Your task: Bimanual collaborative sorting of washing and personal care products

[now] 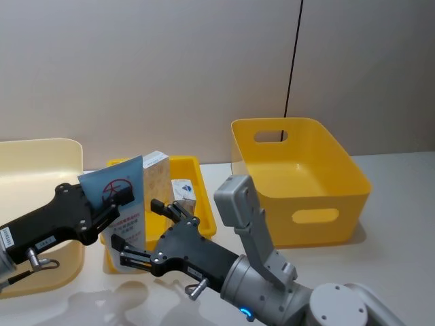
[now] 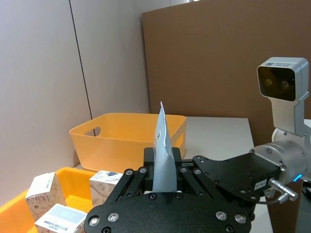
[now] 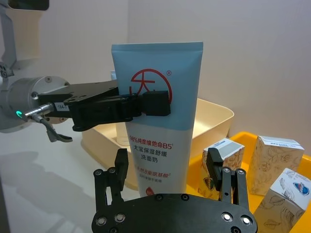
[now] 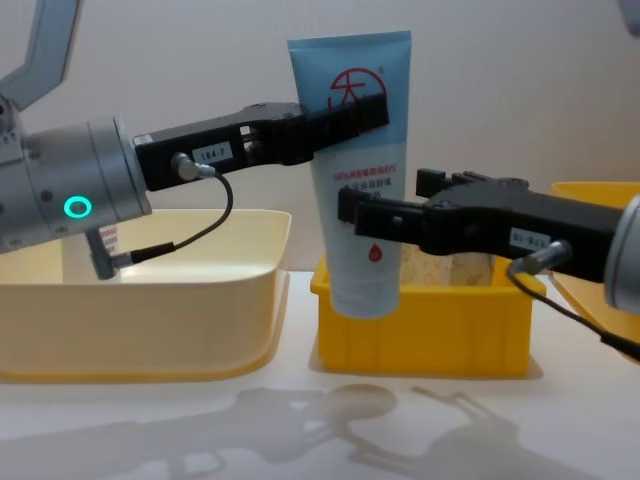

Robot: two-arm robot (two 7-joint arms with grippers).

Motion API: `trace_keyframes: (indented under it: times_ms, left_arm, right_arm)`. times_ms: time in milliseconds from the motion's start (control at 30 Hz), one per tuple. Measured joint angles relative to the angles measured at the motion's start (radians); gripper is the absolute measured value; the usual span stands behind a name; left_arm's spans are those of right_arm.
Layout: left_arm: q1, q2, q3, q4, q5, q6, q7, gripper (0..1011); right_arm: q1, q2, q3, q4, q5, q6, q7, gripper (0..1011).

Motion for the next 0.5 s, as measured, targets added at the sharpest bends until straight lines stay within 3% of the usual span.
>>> trace_keyframes:
  times_ms: [500]
  left_arm:
    - [0.000,0.000,0.000,0.000,0.000,0.000,0.000,200]
  right_arm:
    - [0.041,-0.028,-0.035,0.052,-0.027,-0.002,0.015,1001]
